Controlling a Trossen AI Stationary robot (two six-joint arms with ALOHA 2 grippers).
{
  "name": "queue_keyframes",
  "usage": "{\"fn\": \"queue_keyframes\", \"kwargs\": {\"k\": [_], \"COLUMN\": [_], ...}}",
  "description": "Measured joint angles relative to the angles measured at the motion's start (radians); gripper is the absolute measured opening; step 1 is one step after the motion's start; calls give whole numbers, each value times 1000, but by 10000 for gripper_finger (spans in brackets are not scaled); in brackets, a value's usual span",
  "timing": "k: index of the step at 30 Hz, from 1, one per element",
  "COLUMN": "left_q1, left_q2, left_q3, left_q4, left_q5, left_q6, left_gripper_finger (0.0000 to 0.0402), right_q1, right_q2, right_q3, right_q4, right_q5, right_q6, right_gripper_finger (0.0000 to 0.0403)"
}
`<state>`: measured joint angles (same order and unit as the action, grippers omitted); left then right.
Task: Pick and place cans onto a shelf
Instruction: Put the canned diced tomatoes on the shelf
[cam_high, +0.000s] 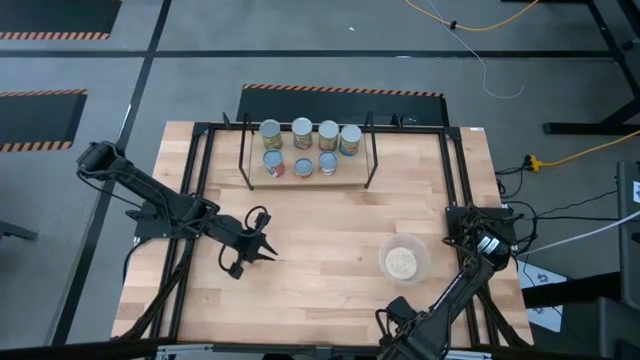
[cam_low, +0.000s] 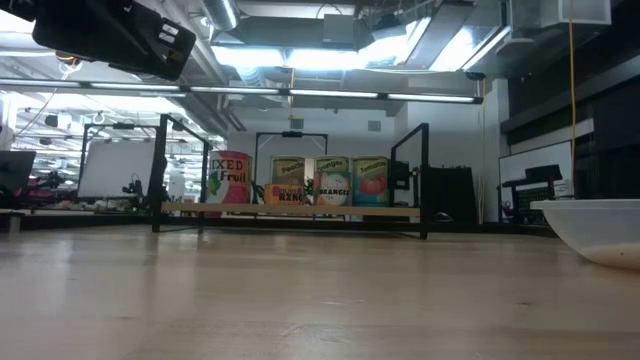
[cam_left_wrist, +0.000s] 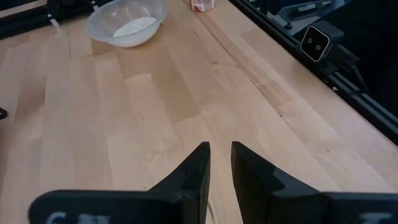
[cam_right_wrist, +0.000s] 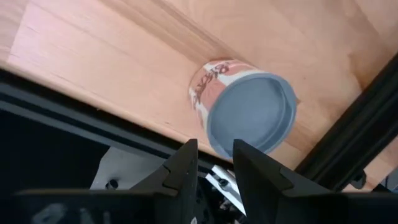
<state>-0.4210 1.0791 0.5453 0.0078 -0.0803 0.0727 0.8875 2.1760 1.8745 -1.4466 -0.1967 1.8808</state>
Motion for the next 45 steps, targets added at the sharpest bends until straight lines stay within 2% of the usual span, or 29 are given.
{"fn": "queue_keyframes", "kwargs": {"k": [24,32,35,42,45], "left_q1": [0,0,0,0,0], "left_q2": [0,0,0,0,0], "left_q3": [0,0,0,0,0], "left_q4": [0,0,0,0,0], "left_q5": [0,0,-1,-3,-3], "left_q6": [0,0,-7,-12,-12], "left_gripper_finger": [59,59,59,59,59], "right_q1": [9,9,9,10,10], "right_q2": [2,-4,-4,-2,-2], "right_q3": [-72,-153,-155,-157,-157], "right_q4": [59,167,159,146,146], "right_q5": [-6,-27,-49,-91,-91], "right_q6": [0,-1,-2,-7,-10], "right_gripper_finger": [106,104,88,18,11]}}
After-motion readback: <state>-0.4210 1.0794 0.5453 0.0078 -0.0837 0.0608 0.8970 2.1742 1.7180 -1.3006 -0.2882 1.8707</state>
